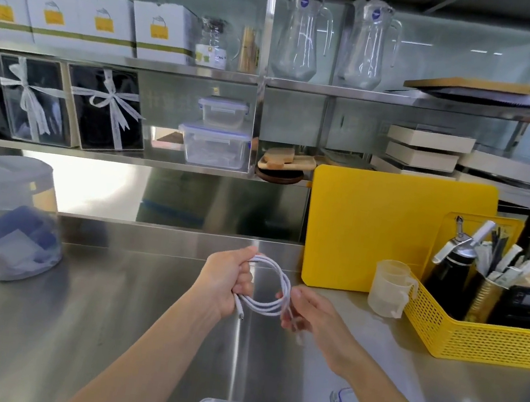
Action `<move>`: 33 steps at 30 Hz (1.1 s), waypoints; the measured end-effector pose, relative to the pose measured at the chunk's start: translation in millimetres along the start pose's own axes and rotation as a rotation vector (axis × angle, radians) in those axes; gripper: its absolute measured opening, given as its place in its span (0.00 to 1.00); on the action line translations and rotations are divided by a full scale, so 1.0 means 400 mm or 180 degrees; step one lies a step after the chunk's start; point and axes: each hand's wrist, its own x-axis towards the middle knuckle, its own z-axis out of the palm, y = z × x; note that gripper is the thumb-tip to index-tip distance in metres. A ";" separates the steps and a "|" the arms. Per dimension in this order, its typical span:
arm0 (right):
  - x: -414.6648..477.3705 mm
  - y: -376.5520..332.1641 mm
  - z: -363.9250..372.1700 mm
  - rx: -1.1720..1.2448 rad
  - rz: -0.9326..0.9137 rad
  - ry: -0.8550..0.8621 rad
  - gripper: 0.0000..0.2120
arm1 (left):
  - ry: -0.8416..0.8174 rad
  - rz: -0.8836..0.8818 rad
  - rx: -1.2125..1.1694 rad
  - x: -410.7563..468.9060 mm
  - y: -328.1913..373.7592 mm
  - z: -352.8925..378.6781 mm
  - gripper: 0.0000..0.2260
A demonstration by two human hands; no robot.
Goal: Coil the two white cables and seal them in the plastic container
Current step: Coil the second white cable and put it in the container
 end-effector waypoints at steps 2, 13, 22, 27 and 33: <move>0.010 -0.014 0.023 0.0225 -0.0084 0.0239 0.11 | -0.0045 0.0024 0.0056 -0.006 -0.019 0.016 0.11; 0.022 -0.038 -0.050 -0.0416 -0.0411 0.0156 0.11 | -0.0827 -0.0448 0.1752 -0.028 0.017 -0.051 0.11; 0.035 -0.022 -0.063 -0.1529 -0.0538 -0.0021 0.11 | -0.1554 -0.0673 0.1356 -0.025 0.007 -0.099 0.06; 0.043 -0.033 -0.036 -0.1332 -0.0718 0.0085 0.10 | -0.1495 -0.0320 0.0329 -0.022 -0.044 -0.078 0.02; 0.037 -0.034 -0.036 -0.0862 -0.0742 0.0174 0.10 | -0.1563 -0.0012 0.0243 -0.052 -0.080 -0.062 0.05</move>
